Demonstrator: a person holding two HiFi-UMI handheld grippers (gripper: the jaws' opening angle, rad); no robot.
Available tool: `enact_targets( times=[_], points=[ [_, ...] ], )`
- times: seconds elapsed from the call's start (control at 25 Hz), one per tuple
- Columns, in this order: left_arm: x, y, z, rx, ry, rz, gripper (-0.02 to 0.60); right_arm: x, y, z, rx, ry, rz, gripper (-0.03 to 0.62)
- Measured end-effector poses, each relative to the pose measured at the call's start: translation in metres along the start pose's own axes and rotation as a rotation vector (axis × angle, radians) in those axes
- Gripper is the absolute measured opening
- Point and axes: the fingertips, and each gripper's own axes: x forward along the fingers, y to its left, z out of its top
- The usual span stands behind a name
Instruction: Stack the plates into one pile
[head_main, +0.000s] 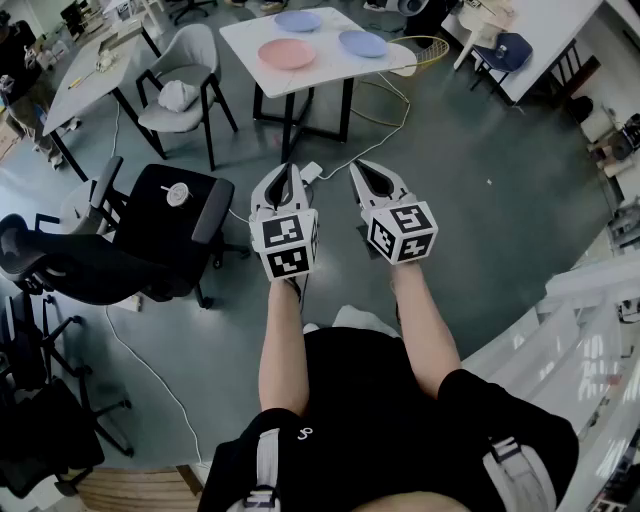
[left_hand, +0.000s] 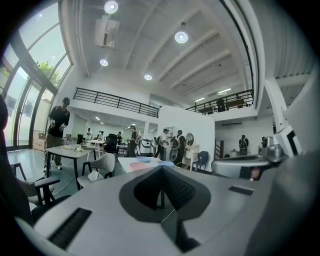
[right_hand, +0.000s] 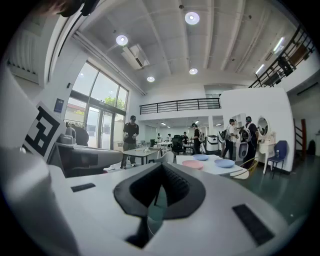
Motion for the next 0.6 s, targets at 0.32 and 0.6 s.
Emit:
enact_targets(
  times=[0.32,0.6],
  points=[
    [0.005,-0.003,-0.007,-0.009,0.013,-0.009,0.015,-0.003,-0.006,0.0,0.037,-0.02,-0.007,0.005],
    [0.009,-0.001,-0.01,-0.024,0.019,-0.011,0.015,-0.008,-0.022,0.001,0.106,-0.046,-0.047,0.006]
  ],
)
